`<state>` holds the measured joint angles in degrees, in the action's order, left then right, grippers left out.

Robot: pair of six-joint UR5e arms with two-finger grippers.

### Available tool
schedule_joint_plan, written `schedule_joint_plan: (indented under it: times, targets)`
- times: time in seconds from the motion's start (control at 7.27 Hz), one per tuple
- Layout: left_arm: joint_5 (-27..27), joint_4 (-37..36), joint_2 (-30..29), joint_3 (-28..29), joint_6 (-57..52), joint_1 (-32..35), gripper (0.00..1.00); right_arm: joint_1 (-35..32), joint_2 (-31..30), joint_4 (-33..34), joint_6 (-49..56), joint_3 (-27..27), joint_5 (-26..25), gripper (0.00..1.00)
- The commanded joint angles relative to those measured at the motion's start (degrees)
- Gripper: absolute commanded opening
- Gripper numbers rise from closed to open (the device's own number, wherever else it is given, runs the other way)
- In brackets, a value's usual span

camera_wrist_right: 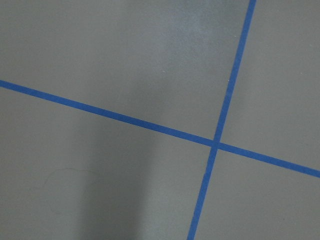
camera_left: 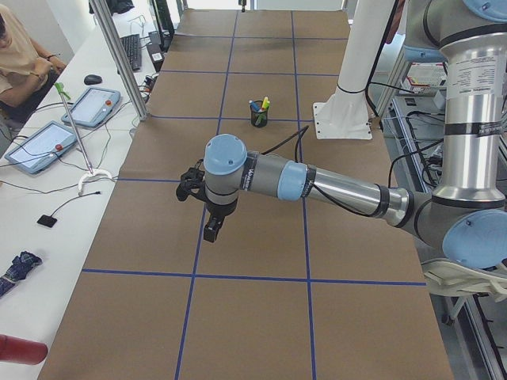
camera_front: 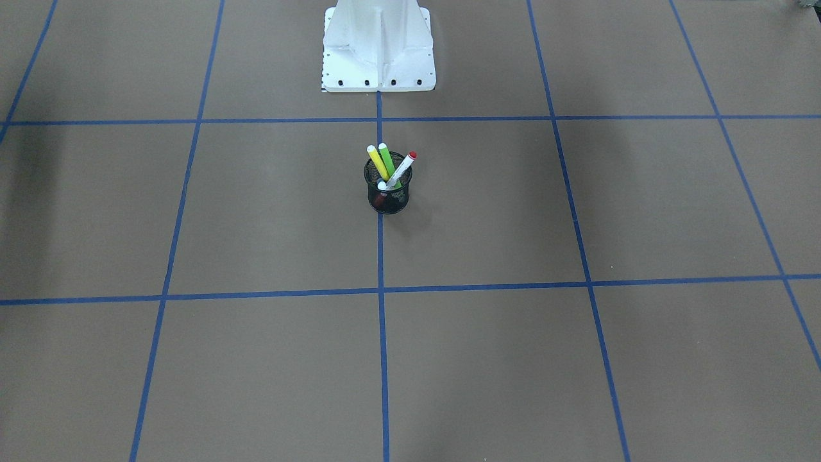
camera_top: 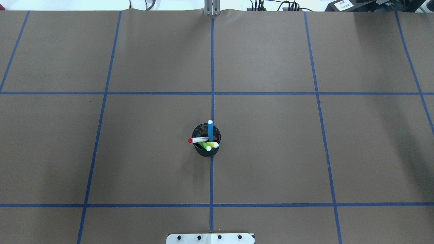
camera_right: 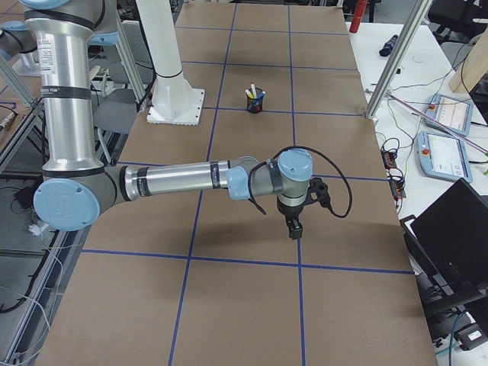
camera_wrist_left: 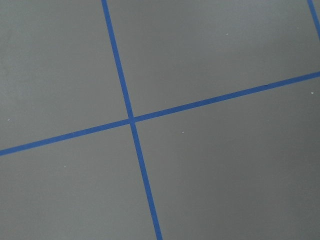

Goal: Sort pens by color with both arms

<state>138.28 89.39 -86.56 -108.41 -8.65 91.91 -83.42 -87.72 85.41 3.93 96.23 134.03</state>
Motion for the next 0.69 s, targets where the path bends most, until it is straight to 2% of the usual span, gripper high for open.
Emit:
schedule_joint_plan:
  times: [0.0,0.28,0.55]
  targets:
    - [0.1,3.1,-0.1,-0.3,2.4,-0.3,1.00,2.0,2.3,-0.4,-4.1,0.2,0.3,1.00]
    - [0.3,3.2,-0.6,-0.5,6.7,-0.5,1.00,4.4,6.0,-0.8,-13.9,1.1,2.7,1.00]
    - [0.6,6.8,-2.2,-0.3,16.6,-4.3,1.00,8.2,8.1,-0.8,-23.8,5.6,2.2,1.00]
